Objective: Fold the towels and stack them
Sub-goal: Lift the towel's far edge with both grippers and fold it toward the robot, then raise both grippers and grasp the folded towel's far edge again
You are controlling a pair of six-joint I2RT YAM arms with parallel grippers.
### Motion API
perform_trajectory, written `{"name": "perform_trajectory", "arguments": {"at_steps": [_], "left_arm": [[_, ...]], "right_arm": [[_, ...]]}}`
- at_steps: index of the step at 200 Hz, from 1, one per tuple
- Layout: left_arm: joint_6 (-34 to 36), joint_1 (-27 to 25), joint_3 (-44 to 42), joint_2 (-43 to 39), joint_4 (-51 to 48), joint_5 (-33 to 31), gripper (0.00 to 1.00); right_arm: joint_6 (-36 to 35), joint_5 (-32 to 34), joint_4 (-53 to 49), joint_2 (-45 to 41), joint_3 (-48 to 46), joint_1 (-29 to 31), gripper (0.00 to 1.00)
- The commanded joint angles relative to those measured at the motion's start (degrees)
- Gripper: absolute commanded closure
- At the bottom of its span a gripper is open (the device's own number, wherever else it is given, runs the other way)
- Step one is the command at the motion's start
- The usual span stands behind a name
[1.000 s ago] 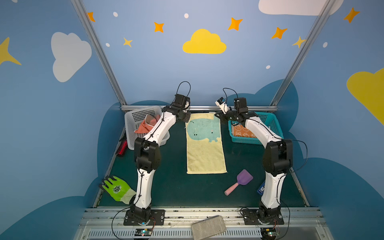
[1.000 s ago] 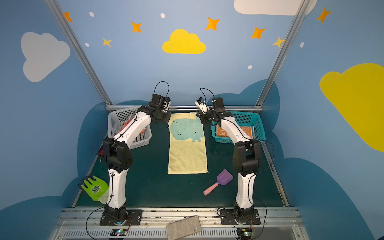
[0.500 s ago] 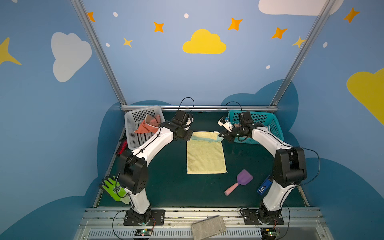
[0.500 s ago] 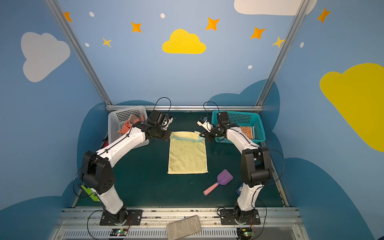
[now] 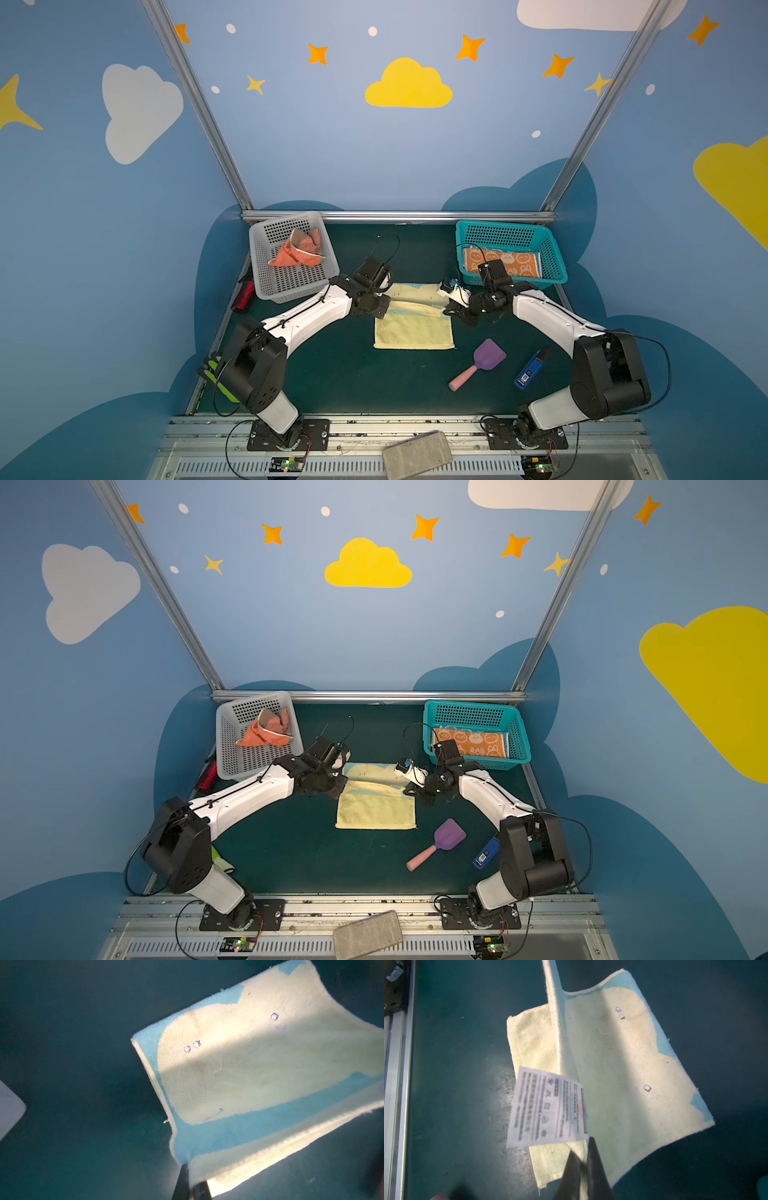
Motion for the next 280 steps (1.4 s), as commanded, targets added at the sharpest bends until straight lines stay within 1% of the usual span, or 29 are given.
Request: {"name": "perform_trajectory", "arguments": {"at_steps": [1, 32, 71, 86, 99, 106, 110, 113, 114, 115, 116, 117, 120, 129, 142, 143, 153, 179, 187, 190, 192, 204, 212, 221, 232, 245, 257, 261, 280], "left_arm": [[-2.0, -1.29, -1.44, -1.11, -0.16, -2.8, 0.97], [-2.23, -3.85, -3.62, 0.13, 0.77, -2.72, 0.96], [-3.0, -6.03, -6.15, 1.72, 0.56, -3.66, 0.96], [-3.14, -6.69, -7.23, 1.47, -0.15, -3.42, 0.94], [-3.24, -7.37, -8.52, 0.58, -0.14, -2.8, 0.89], [-3.52, -7.76, -9.21, 0.09, -0.08, -2.82, 0.85], [-3.58, -7.99, -9.57, -0.27, 0.07, -2.78, 0.82], [-3.7, -8.12, -9.89, -0.46, 0.09, -2.74, 0.78], [-3.71, -8.22, -9.93, -0.6, 0.09, -2.74, 0.77], [-3.76, -8.23, -10.03, -0.66, 0.14, -2.73, 0.76], [-3.79, -8.28, -10.08, -0.65, 0.12, -2.73, 0.76], [-3.8, -8.3, -10.2, -0.78, 0.16, -2.69, 0.75], [-3.94, -8.4, -10.42, -1.0, 0.14, -2.61, 0.74], [-4.22, -8.69, -10.89, -1.54, 0.1, -2.47, 0.69], [-4.75, -9.01, -11.39, -2.35, -0.17, -2.47, 0.53], [-4.81, -9.01, -11.38, -2.42, -0.21, -2.43, 0.5], [-4.94, -9.33, -11.58, -3.11, -0.51, -2.43, 0.41], [-5.46, -9.47, -13.45, -7.02, 1.03, -1.67, 0.23], [-5.92, -9.39, -14.19, -8.49, 2.09, -2.74, 0.11], [-6.12, -9.38, -14.5, -9.06, 2.45, -3.35, 0.03], [-6.17, -9.38, -14.7, -9.45, 2.73, -3.72, 0.0], [-5.87, -8.5, -15.31, -11.08, 4.53, -4.97, 0.0], [-5.71, -7.38, -15.11, -11.48, 5.58, -5.36, 0.0], [-5.12, -5.88, -14.27, -11.16, 6.66, -5.2, 0.0], [-4.61, -3.89, -12.42, -9.84, 7.61, -4.96, 0.0], [-3.92, -1.46, -9.48, -7.09, 8.55, -4.53, 0.0], [-3.54, 0.76, -5.84, -3.44, 8.81, -3.88, 0.0], [-3.38, 1.4, -4.41, -1.96, 8.63, -3.59, 0.0], [-4.22, 3.93, 2.59, 5.29, 7.87, -3.79, 0.01]], "right_arm": [[0.26, 4.62, -0.59, 0.05, -1.71, 0.89, 1.0], [2.64, 8.71, -2.6, 3.26, -2.17, 2.91, 1.0], [5.19, 12.91, -4.26, 3.67, -3.3, 6.77, 0.83], [6.34, 14.34, -4.76, 2.39, -4.21, 7.91, 0.76], [7.36, 15.28, -5.48, 1.02, -4.64, 8.9, 0.67], [7.71, 15.39, -6.04, 0.07, -4.68, 9.34, 0.6], [7.93, 15.46, -6.19, -0.43, -4.81, 9.51, 0.53], [8.04, 15.61, -6.2, -0.87, -4.93, 9.73, 0.42], [8.11, 15.63, -6.2, -1.05, -4.92, 9.76, 0.35], [8.19, 15.69, -6.2, -1.27, -5.0, 9.78, 0.32], [8.23, 15.71, -6.2, -1.47, -5.04, 9.79, 0.22], [8.29, 15.77, -6.2, -1.61, -5.07, 9.84, 0.17], [8.31, 15.75, -6.26, -2.11, -5.16, 9.97, 0.13], [8.22, 15.94, -6.24, -3.58, -5.55, 10.15, 0.13], [8.18, 17.27, -5.04, -5.73, -6.22, 10.4, 0.13], [8.18, 17.34, -4.96, -5.94, -6.27, 10.36, 0.13], [8.69, 18.92, -4.08, -7.5, -6.15, 10.39, 0.13], [17.88, 28.12, 0.23, -11.62, -4.62, 10.39, 0.13], [21.34, 30.99, 2.52, -12.72, -4.47, 10.21, 0.13], [22.25, 31.94, 3.55, -13.09, -4.51, 10.17, 0.13], [22.77, 32.51, 4.37, -13.4, -4.59, 10.16, 0.13], [24.52, 35.54, 9.51, -14.42, -5.45, 10.14, 0.13], [28.25, 36.13, 11.72, -14.73, -5.69, 10.09, 0.13], [30.55, 33.8, 12.07, -14.77, -5.34, 10.12, 0.13], [29.64, 28.84, 10.98, -14.32, -4.08, 10.09, 0.13], [30.84, 25.81, 9.68, -13.02, -1.95, 10.13, 0.13], [29.63, 22.89, 7.8, -11.53, 0.33, 10.13, 0.13], [27.18, 21.64, 6.85, -11.09, 1.19, 10.12, 0.13], [27.28, 21.07, 6.66, -9.29, 3.28, 10.22, 0.13]]}}
